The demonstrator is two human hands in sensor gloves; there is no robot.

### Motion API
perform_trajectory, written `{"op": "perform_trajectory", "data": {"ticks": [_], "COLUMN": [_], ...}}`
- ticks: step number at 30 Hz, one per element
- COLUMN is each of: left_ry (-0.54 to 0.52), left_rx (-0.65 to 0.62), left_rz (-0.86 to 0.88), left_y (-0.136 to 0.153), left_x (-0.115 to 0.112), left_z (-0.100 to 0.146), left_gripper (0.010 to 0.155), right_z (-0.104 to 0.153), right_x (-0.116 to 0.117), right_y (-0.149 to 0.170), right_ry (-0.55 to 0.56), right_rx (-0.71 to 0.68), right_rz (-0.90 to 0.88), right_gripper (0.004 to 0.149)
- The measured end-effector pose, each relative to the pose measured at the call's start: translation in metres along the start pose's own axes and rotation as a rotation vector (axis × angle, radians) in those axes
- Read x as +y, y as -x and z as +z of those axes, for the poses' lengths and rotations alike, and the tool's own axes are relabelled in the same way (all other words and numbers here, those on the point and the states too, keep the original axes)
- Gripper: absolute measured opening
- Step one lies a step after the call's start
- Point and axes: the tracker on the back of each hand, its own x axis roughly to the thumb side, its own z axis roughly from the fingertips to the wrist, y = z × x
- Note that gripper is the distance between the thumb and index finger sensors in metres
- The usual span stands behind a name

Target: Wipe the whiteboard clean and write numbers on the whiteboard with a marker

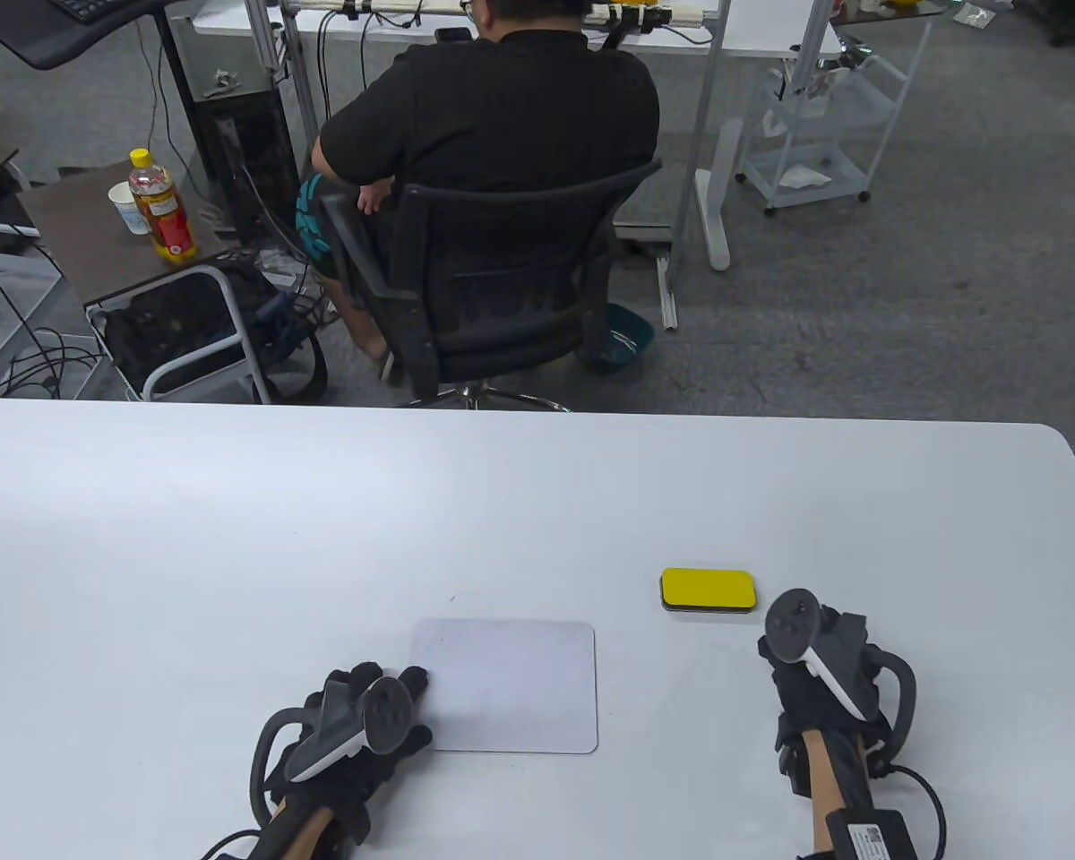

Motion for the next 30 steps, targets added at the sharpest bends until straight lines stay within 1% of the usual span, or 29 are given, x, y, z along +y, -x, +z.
{"op": "perform_trajectory", "data": {"ticks": [2,4,7,9,13,18,25,30], "left_ry": [0.001,0.003,0.004,0.007,0.006,0.007,0.006,0.002], "left_rx": [0.000,0.002,0.003,0.007,0.006,0.006,0.007,0.005], "left_rz": [-0.002,-0.006,-0.016,-0.029,-0.026,-0.025,-0.026,-0.025], "left_y": [0.000,0.000,0.000,-0.001,-0.001,-0.001,-0.001,0.000], "left_x": [0.000,-0.001,-0.001,-0.001,-0.001,-0.002,-0.002,-0.002], "left_z": [0.000,0.001,0.001,0.002,0.002,0.002,0.002,0.002], "left_gripper": [0.068,0.068,0.068,0.068,0.069,0.069,0.069,0.071], "right_z": [0.005,0.005,0.001,-0.002,-0.008,-0.011,-0.012,-0.010], "right_x": [0.008,0.020,0.030,0.035,0.046,0.054,0.053,0.053], "right_y": [0.016,0.029,0.038,0.037,0.032,0.025,0.018,0.011], "right_ry": [0.005,0.019,-0.026,-0.018,-0.074,-0.125,-0.120,-0.120], "right_rx": [0.055,0.078,0.144,0.159,0.182,0.192,0.198,0.190], "right_rz": [-0.054,-0.092,-0.028,-0.013,0.057,0.101,0.113,0.134], "right_gripper": [0.069,0.069,0.069,0.067,0.065,0.063,0.054,0.052]}}
